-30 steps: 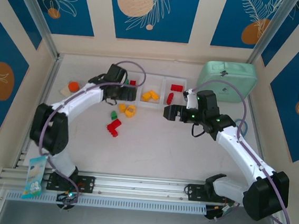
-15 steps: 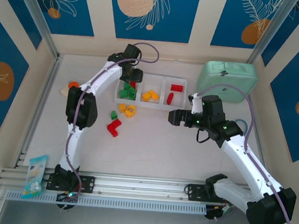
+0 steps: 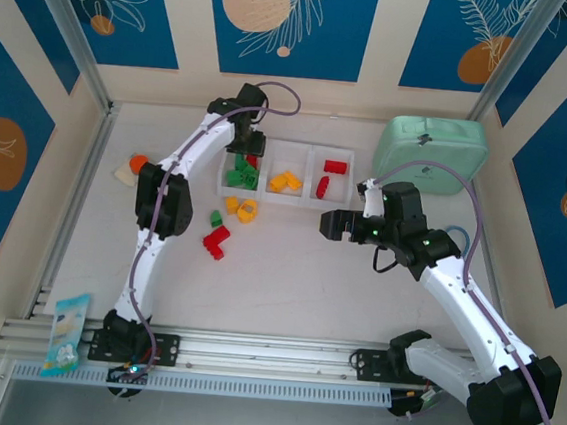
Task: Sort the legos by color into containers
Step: Pick up the lego from the container.
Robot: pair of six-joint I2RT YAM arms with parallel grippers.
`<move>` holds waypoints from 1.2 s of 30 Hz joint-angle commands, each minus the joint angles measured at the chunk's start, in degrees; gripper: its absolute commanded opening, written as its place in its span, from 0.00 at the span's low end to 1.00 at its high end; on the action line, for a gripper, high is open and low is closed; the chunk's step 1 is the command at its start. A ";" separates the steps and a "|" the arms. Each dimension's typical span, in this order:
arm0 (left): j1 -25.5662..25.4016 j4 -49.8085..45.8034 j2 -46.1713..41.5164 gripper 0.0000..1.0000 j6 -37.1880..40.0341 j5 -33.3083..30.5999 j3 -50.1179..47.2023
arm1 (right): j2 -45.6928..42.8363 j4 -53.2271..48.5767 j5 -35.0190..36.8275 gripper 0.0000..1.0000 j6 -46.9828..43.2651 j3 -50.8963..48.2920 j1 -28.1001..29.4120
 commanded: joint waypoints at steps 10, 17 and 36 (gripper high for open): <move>0.77 -3.20 4.29 0.49 3.25 2.31 3.92 | -0.88 -0.64 0.62 0.99 -0.42 -1.06 -0.11; 0.77 -3.42 6.46 0.52 5.35 3.60 5.99 | -1.00 -1.00 0.74 0.99 -0.14 -1.30 -0.08; 2.49 -5.37 10.47 0.54 9.96 11.63 7.67 | 1.96 -2.13 2.89 0.99 2.04 2.13 2.46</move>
